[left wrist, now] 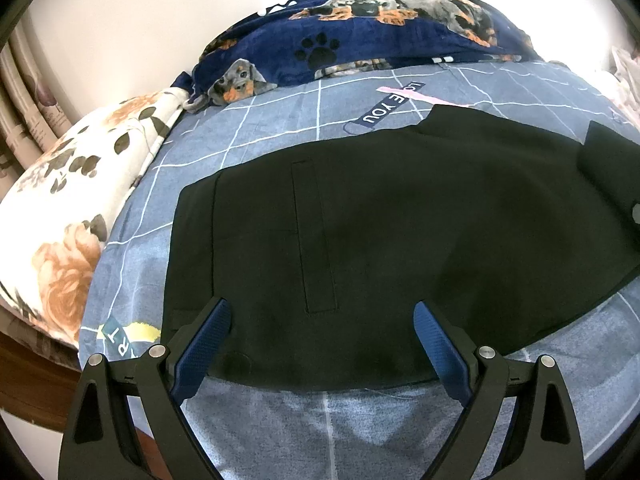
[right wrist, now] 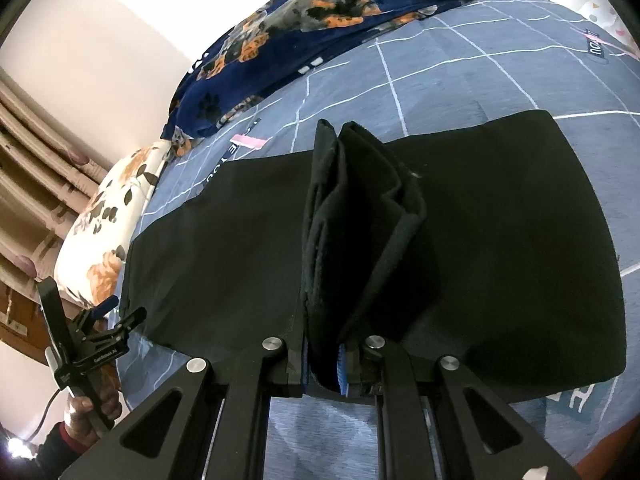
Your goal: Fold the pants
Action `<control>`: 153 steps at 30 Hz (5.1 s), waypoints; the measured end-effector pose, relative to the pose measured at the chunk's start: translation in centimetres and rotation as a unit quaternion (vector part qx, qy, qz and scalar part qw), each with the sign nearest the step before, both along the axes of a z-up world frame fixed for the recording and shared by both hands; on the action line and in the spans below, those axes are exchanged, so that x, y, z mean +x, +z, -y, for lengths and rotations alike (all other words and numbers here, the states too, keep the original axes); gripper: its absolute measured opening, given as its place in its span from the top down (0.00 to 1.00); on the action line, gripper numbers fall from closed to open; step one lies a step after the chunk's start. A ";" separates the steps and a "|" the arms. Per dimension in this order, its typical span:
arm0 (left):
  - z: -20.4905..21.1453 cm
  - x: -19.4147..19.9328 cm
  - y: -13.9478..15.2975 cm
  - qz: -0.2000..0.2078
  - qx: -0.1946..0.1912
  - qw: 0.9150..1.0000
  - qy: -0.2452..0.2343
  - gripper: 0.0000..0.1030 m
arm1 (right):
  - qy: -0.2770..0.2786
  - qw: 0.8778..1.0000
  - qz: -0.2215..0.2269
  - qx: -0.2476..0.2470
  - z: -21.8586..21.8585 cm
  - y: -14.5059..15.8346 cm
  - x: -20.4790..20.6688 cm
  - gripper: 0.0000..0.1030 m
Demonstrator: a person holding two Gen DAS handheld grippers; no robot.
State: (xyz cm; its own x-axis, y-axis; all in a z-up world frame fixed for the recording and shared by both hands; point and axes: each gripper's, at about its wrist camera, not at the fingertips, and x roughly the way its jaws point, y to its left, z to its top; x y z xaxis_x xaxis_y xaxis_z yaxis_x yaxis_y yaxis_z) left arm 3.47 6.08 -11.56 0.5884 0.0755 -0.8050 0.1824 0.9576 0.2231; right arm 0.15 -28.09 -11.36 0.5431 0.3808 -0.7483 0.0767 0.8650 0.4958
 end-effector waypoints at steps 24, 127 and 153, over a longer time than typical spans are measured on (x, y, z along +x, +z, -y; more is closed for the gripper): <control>-0.1 0.0 -0.3 -0.004 -0.001 1.000 0.001 0.10 | 0.013 1.000 0.002 -0.005 -1.6 0.2 0.2 0.86; -1.8 -0.2 -0.3 -0.006 -0.013 1.000 0.007 0.10 | -0.071 0.980 0.039 0.181 6.4 1.2 2.0 0.62; -0.8 -0.6 0.1 -0.019 0.004 1.000 0.003 0.09 | -0.169 0.957 0.020 0.235 18.0 -1.9 1.8 0.79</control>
State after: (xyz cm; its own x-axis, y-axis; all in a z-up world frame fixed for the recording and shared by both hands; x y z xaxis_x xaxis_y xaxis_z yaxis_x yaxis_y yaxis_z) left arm 2.90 6.85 -11.48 0.5571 0.0857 -0.8260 0.1842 0.9571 0.2236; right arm 1.98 -46.07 -13.28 0.7192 0.4671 -0.5144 0.2866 0.4750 0.8320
